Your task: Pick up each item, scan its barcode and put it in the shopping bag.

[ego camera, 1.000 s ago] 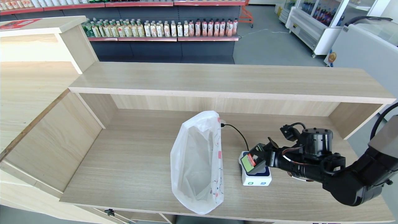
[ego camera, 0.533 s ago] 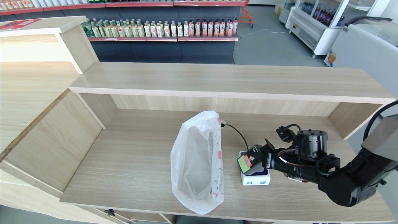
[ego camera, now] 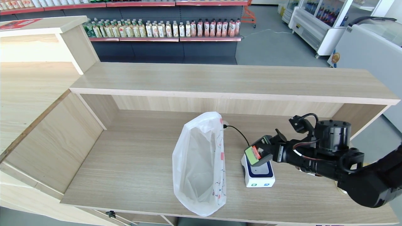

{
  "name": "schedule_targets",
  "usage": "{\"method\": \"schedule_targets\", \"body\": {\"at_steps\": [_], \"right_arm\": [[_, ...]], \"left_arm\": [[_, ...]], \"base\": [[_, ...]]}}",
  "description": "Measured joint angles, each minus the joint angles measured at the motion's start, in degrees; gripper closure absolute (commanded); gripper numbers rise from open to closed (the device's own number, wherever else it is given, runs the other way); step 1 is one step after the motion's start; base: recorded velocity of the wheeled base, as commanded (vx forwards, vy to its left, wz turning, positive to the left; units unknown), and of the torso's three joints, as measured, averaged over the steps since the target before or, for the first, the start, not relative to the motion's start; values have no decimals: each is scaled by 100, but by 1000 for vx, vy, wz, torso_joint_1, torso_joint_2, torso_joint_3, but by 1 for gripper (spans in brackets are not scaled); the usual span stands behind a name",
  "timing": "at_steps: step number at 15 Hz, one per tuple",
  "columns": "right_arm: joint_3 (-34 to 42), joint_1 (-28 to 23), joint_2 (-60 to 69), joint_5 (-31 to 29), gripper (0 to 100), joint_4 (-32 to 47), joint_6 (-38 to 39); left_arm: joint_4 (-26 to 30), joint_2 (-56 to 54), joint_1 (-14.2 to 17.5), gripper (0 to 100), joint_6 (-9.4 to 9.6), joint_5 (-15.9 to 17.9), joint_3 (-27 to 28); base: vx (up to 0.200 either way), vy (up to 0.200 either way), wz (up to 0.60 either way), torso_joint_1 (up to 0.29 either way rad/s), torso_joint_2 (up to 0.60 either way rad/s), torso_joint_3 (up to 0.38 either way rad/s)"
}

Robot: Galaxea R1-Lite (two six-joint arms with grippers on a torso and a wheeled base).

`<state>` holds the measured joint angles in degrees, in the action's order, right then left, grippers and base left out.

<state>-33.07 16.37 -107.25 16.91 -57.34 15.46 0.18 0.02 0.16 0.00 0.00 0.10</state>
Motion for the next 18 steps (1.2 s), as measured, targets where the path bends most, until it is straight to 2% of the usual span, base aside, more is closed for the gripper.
{"method": "schedule_targets", "body": {"at_steps": [2,4,9,12,15,18], "right_arm": [[168,-218,561,-38,100,318,-956],[560,-375,946,-194,100,422,-1352],[686,-445,1243,-230,100,408,-1371],[670,-450,1291,-158,100,393,-1321],[585,-393,1271,389,100,235,-1122],[585,-249,1123,553,100,195,-1002]], "left_arm": [[0,0,0,0,0,0,0],[0,0,0,0,2,2,0],[0,0,0,0,5,7,0],[0,0,0,0,10,7,0],[2,0,0,0,21,10,0],[2,0,-2,0,5,7,0]], "base": [[0,0,0,0,0,0],[0,0,0,0,0,0],[0,0,0,0,0,0],[0,200,0,1,1,1],[0,200,0,-4,-2,5],[0,0,0,0,0,0]]}}
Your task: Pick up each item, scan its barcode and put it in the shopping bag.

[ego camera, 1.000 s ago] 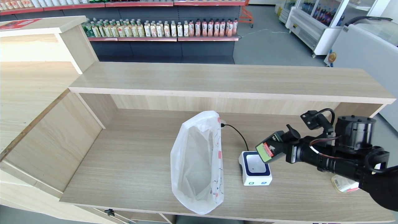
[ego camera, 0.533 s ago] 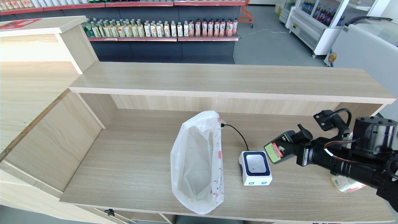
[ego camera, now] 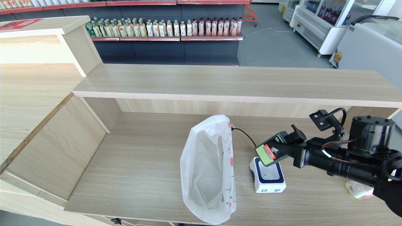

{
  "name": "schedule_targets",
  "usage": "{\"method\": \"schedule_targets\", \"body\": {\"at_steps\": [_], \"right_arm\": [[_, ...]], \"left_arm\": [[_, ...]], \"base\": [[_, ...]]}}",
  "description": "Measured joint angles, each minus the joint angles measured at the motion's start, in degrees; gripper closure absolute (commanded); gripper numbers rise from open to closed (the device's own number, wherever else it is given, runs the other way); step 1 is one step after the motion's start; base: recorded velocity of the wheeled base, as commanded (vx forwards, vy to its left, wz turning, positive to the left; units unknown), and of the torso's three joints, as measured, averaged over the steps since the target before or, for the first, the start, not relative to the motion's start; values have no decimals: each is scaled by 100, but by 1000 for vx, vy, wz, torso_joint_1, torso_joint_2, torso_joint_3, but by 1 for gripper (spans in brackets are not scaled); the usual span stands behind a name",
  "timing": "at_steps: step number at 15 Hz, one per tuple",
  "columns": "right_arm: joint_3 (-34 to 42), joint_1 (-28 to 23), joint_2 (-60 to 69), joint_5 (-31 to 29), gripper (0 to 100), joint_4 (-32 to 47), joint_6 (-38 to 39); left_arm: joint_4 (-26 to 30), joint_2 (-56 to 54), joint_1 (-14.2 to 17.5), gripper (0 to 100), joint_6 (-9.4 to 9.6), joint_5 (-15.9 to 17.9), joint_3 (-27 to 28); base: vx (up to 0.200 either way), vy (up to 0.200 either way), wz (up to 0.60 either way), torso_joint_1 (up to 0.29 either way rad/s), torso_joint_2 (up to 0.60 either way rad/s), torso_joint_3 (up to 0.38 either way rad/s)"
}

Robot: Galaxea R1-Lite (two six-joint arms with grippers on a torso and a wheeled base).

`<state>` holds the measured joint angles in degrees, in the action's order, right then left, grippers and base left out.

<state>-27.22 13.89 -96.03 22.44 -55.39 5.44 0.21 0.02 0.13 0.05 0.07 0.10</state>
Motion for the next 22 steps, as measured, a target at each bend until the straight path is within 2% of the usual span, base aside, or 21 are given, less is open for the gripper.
{"method": "schedule_targets", "body": {"at_steps": [3,9,14,22], "right_arm": [[-23,155,-240,11,100,-169,-16],[-227,837,-1221,13,100,-1525,-33],[-660,1428,-2029,-13,100,-1626,-20],[-1451,1566,-3073,-77,100,-1552,-35]], "left_arm": [[0,0,-4,0,-2,0,0],[-2,0,0,0,-5,0,0],[-5,0,2,0,-5,0,0],[-2,0,2,0,-5,0,0]], "base": [[0,0,0,0,0,0],[0,0,0,0,0,0],[0,0,0,0,0,0],[0,0,0,0,0,0]]}}
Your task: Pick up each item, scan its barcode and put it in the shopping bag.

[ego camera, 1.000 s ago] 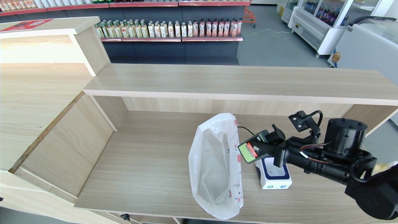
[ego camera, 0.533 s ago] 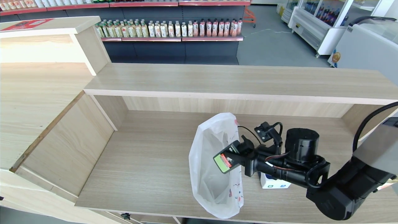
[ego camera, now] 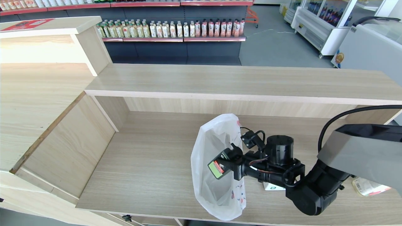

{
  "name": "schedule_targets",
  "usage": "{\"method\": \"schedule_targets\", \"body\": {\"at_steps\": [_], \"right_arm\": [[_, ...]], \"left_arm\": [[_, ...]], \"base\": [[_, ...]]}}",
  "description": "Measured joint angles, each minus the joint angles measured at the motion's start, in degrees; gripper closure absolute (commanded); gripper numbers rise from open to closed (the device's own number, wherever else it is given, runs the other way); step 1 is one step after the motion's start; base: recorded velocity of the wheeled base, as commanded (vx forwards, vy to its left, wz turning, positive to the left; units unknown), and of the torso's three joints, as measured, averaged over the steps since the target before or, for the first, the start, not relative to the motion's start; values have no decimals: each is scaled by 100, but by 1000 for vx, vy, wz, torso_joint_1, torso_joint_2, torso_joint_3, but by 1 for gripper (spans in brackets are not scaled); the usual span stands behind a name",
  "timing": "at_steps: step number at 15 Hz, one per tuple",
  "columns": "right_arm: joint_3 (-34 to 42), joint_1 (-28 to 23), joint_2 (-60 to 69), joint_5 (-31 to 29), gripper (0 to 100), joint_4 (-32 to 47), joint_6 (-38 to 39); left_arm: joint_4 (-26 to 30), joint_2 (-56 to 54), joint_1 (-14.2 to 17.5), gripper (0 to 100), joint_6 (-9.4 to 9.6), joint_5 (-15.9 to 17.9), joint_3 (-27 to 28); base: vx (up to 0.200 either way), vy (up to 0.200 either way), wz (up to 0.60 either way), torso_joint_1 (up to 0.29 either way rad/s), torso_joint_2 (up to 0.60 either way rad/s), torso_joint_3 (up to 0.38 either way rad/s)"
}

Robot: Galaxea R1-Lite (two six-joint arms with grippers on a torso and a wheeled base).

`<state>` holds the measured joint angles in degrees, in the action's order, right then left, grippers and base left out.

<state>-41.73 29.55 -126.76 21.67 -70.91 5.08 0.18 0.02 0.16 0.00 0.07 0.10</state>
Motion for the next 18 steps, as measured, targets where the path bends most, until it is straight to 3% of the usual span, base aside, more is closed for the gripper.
{"method": "schedule_targets", "body": {"at_steps": [4,9,10,15,18], "right_arm": [[-449,21,-419,-484,100,418,-319],[-1150,-133,-786,-539,100,845,-713],[-1235,-117,-835,-534,0,848,-742],[-1229,-74,-814,-488,0,870,-552],[-970,-52,-336,-479,0,912,651]], "left_arm": [[0,0,0,0,0,-2,0],[0,0,0,0,0,-2,0],[0,0,0,0,0,-2,0],[0,0,0,0,0,0,0],[0,0,0,0,0,0,0]], "base": [[0,0,0,0,0,0],[0,0,0,0,0,0],[0,0,0,0,0,0],[0,0,0,0,0,0],[0,0,0,0,0,0]]}}
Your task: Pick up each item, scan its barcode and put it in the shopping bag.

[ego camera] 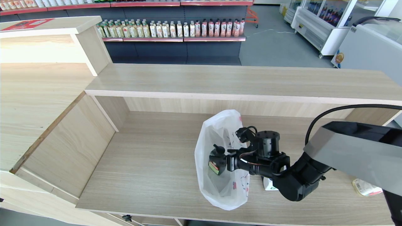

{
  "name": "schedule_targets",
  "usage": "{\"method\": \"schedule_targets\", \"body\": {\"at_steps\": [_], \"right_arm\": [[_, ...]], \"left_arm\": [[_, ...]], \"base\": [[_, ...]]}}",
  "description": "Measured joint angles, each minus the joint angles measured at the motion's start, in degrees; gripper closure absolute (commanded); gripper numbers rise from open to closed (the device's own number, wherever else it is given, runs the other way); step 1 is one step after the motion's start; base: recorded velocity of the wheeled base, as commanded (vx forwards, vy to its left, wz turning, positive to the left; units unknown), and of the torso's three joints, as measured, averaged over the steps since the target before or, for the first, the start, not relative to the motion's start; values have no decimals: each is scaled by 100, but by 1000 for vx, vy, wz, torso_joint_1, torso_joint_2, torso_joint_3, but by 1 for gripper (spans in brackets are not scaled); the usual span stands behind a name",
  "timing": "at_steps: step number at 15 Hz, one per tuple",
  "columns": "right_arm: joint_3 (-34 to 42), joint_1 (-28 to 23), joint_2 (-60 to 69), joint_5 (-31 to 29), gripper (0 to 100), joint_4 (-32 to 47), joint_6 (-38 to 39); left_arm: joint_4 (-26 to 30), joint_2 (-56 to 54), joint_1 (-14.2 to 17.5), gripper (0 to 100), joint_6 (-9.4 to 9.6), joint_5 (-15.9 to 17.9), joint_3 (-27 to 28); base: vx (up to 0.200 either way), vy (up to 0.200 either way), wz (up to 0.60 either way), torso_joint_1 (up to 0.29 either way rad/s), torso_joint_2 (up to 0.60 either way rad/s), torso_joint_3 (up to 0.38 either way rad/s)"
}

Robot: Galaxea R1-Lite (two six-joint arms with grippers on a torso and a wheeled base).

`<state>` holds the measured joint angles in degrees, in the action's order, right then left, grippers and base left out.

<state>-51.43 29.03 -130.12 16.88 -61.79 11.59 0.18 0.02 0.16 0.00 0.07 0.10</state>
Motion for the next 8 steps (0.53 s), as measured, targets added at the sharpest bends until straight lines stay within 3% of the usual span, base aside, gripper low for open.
{"method": "schedule_targets", "body": {"at_steps": [2,5,8], "right_arm": [[262,-12,551,-13,0,158,797],[944,-169,1499,-44,0,473,1081],[1803,-709,2700,-110,0,1042,244]], "left_arm": [[-2,0,0,0,0,0,0],[-2,0,0,0,0,-2,0],[0,0,0,0,0,0,0]], "base": [[0,0,0,0,0,0],[0,0,0,0,0,0],[0,0,0,0,0,0]]}}
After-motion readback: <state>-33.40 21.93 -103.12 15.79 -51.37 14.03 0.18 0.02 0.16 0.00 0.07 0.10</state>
